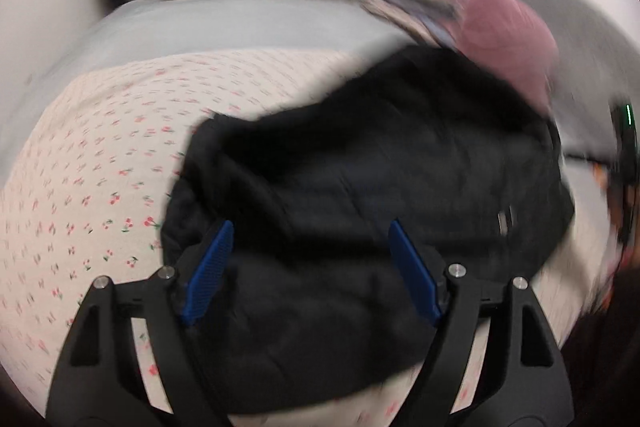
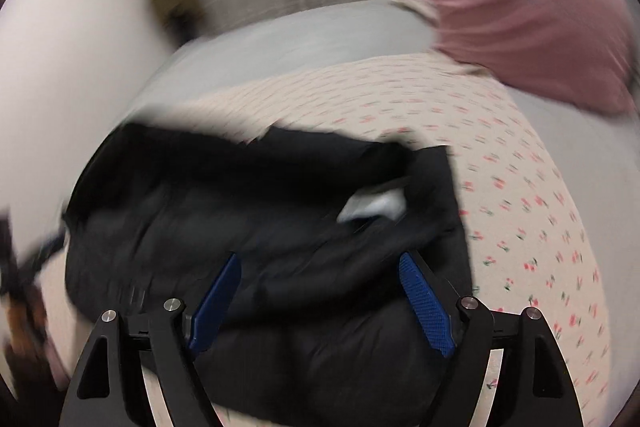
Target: Fold large clothes
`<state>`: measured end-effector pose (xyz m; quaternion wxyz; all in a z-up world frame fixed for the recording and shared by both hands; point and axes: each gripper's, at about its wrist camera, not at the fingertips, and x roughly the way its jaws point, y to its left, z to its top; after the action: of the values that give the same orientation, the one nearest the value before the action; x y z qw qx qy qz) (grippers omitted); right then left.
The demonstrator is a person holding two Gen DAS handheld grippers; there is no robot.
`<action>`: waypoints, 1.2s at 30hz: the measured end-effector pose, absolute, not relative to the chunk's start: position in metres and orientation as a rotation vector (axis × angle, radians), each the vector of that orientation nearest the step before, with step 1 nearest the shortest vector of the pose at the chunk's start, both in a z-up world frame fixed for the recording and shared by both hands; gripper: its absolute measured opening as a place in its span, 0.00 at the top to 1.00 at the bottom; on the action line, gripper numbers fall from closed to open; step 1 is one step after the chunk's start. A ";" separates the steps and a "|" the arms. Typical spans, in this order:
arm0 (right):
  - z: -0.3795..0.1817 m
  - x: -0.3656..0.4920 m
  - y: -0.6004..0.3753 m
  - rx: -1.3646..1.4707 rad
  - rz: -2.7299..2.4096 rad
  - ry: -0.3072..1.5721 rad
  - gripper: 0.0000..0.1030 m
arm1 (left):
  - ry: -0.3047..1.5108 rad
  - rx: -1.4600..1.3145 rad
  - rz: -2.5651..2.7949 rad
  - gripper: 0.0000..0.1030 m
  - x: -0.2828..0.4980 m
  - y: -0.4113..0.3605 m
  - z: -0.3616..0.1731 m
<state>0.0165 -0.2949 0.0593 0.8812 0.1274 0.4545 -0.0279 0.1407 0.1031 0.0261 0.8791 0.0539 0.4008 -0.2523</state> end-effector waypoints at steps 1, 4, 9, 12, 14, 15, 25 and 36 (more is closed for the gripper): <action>0.057 0.016 -0.287 0.227 -0.035 0.967 0.20 | 0.852 0.142 -0.553 0.22 0.137 0.099 0.022; 0.031 0.019 -0.249 0.047 0.027 1.104 0.20 | 0.928 0.205 -0.609 0.22 0.132 0.081 0.004; -0.005 0.048 -0.205 -0.174 0.006 1.218 0.20 | 0.951 0.205 -0.641 0.22 0.144 0.054 -0.007; 0.000 0.066 -0.197 -0.156 0.054 1.163 0.20 | 0.927 0.089 -0.683 0.22 0.161 0.042 -0.001; 0.004 0.078 -0.198 -0.107 0.068 1.124 0.20 | 0.901 0.003 -0.685 0.22 0.175 0.039 0.001; 0.006 0.087 -0.203 -0.053 0.056 1.085 0.20 | 0.875 -0.064 -0.674 0.22 0.184 0.041 0.002; 0.011 0.081 -0.286 0.611 -0.153 0.610 0.20 | 0.656 -0.650 -0.325 0.23 0.212 0.124 -0.002; 0.035 0.021 -0.352 0.434 -0.419 0.699 0.20 | 0.779 -0.307 -0.209 0.23 0.187 0.147 0.017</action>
<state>0.0208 -0.3519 0.0351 0.8953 0.2093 0.3373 -0.2020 0.1867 0.1467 0.0168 0.9084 -0.1486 0.3775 -0.1013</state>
